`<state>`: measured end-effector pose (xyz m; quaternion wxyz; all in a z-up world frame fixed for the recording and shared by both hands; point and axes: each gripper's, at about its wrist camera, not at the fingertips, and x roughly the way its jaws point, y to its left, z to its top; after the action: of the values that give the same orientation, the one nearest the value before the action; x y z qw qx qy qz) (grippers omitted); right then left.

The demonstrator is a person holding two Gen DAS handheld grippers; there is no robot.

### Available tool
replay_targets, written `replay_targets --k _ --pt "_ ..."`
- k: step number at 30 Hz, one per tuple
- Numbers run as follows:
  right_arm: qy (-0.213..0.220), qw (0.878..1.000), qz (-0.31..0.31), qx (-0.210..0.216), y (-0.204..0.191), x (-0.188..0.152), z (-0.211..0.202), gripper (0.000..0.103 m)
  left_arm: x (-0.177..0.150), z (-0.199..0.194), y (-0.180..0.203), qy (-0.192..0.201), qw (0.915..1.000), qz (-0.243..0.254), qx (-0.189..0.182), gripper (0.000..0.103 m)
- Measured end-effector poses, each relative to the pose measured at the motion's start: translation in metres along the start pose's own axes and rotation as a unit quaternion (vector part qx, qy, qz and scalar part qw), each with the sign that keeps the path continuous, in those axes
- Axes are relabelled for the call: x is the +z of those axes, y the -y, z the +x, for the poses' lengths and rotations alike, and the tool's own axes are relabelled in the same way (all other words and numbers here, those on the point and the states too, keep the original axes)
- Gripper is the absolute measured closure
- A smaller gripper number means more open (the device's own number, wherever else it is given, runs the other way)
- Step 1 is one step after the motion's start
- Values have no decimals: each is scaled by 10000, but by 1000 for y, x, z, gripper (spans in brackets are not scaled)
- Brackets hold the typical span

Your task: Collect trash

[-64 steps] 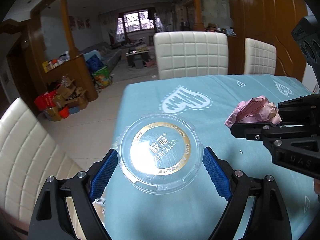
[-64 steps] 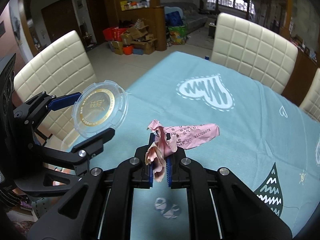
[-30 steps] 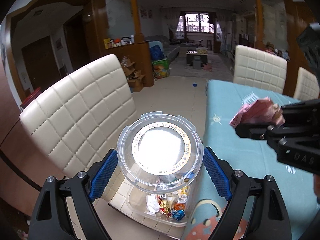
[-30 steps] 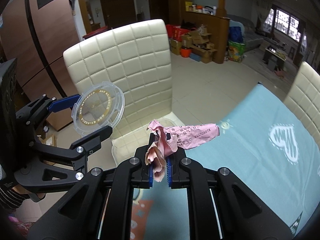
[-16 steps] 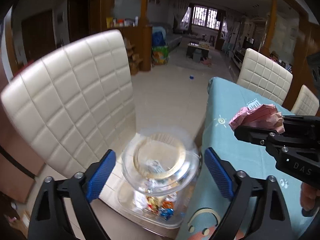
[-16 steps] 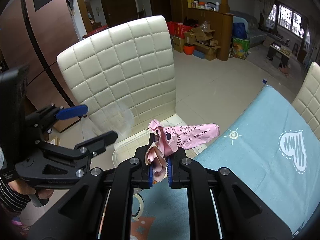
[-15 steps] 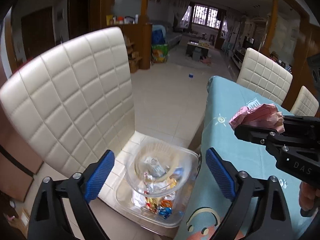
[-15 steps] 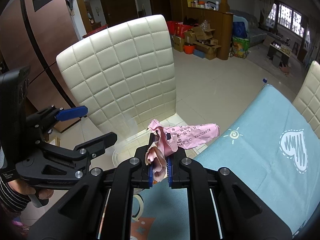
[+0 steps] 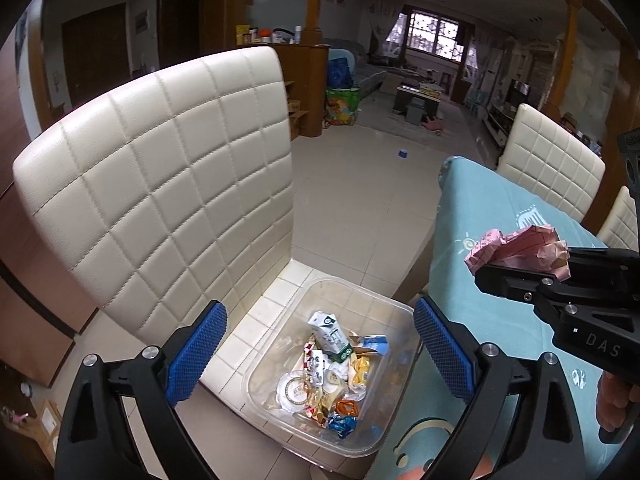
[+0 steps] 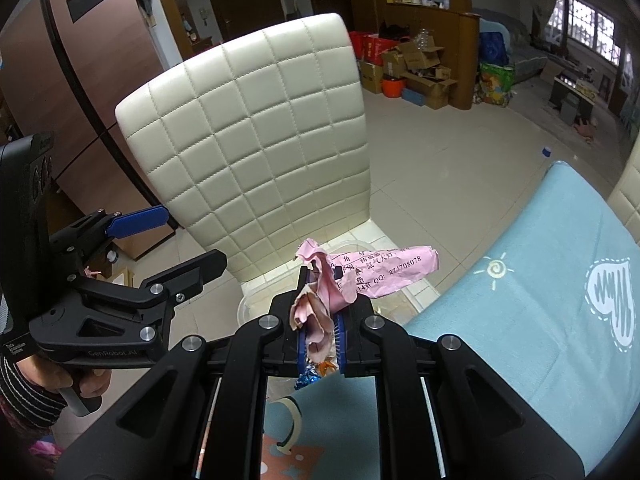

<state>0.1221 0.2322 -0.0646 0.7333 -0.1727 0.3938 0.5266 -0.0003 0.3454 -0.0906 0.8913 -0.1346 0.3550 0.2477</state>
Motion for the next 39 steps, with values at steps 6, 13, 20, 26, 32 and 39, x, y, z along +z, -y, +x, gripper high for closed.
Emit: replay_targets --k 6,13,20,26,32,39 --pt "-158 9998 -60 -96 -7 4 9 89 -4 -9 -12 59 9997 -159 175 11" --pt "253 9980 -266 -521 -13 1 -1 24 -7 -18 -19 152 9988 -340 307 11" --pt "244 9981 19 -560 -3 -1 -7 14 -7 -25 -20 206 9983 -405 363 11" --pt "371 9968 42 -710 -5 -6 -25 10 -7 -32 -11 241 9987 -353 281 11" --pt "507 9937 49 -1000 -7 -13 -48 8 -8 -44 1 337 9989 -250 208 11" --pt "714 9799 338 -1829 -7 -26 -85 4 -10 -62 13 370 9985 -263 292 11"
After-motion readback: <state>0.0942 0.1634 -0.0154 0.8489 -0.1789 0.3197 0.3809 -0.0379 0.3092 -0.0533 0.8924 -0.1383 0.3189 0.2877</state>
